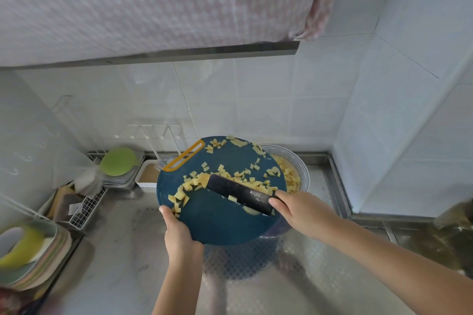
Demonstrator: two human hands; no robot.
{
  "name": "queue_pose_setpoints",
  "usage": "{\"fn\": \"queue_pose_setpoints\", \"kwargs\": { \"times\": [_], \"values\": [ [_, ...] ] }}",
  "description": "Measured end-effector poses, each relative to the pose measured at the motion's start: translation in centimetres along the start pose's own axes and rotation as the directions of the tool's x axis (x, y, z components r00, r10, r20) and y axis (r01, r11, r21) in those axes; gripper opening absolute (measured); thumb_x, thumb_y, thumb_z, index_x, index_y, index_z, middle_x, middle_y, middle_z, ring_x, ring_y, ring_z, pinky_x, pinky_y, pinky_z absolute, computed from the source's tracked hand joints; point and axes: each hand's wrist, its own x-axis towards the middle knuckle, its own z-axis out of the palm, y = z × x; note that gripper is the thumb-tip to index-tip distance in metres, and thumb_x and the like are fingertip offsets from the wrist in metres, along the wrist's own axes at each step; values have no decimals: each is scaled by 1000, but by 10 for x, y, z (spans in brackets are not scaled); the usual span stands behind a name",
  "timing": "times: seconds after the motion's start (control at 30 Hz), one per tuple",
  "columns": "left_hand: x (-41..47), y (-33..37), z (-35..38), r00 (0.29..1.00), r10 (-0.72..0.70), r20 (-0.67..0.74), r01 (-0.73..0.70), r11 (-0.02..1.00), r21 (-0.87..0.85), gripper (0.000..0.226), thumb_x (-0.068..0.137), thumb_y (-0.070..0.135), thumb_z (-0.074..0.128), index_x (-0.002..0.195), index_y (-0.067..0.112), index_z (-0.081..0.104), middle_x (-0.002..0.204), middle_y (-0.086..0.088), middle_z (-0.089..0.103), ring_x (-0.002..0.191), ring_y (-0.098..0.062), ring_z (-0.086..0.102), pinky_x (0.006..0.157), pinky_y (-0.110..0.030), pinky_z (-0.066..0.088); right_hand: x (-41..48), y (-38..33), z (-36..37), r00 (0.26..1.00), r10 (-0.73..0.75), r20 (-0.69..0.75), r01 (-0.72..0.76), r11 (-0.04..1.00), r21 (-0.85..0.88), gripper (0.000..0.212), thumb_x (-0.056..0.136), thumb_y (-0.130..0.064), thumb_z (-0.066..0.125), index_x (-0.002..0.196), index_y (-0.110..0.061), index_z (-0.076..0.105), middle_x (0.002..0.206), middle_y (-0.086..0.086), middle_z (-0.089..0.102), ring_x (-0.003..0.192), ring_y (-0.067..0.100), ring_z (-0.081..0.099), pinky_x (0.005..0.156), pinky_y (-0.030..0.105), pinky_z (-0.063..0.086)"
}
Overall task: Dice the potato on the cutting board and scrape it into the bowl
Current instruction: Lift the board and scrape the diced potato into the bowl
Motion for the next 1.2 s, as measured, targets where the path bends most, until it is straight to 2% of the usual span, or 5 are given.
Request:
{"fn": "queue_pose_setpoints", "kwargs": {
  "times": [0.27,0.83,0.97,1.07,1.2],
  "values": [
    [3,-6,-7,1000,17,-3,-17,1000,26,45,89,65,48,109,24,50,87,10,61,94,-20,61,97,-44,49,6,27,7,996,79,-37,-79,997,14,31,107,-42,25,90,-25,44,62,-9,45,51,4,42,51,19,32],
    [10,8,-18,994,87,-63,-81,993,89,47,86,70,46,106,27,52,88,12,62,91,-19,62,93,-43,52,34,80,17,960,260,-102,-260,965,14,41,108,-38,24,113,-15,57,66,-8,51,56,11,52,48,23,35],
    [9,16,-21,993,79,-84,-73,995,73,46,86,70,46,108,29,52,98,12,63,97,-18,62,93,-40,51,28,78,8,938,323,-128,-319,946,52,36,108,-39,26,99,-17,53,63,-10,44,59,15,48,48,24,28],
    [3,19,-15,995,85,-52,-83,996,45,42,88,67,46,108,30,52,93,12,64,86,-16,62,94,-41,51,21,63,-6,926,334,-174,-318,942,110,33,107,-40,28,84,-20,41,60,-6,44,64,25,55,55,34,31],
    [-5,14,-7,996,89,-8,-89,995,34,46,88,68,44,110,28,50,87,11,62,92,-19,61,91,-40,51,10,21,-33,966,219,-141,-198,969,149,34,107,-38,30,77,-27,41,60,-6,48,51,9,46,45,21,30]
  ]
}}
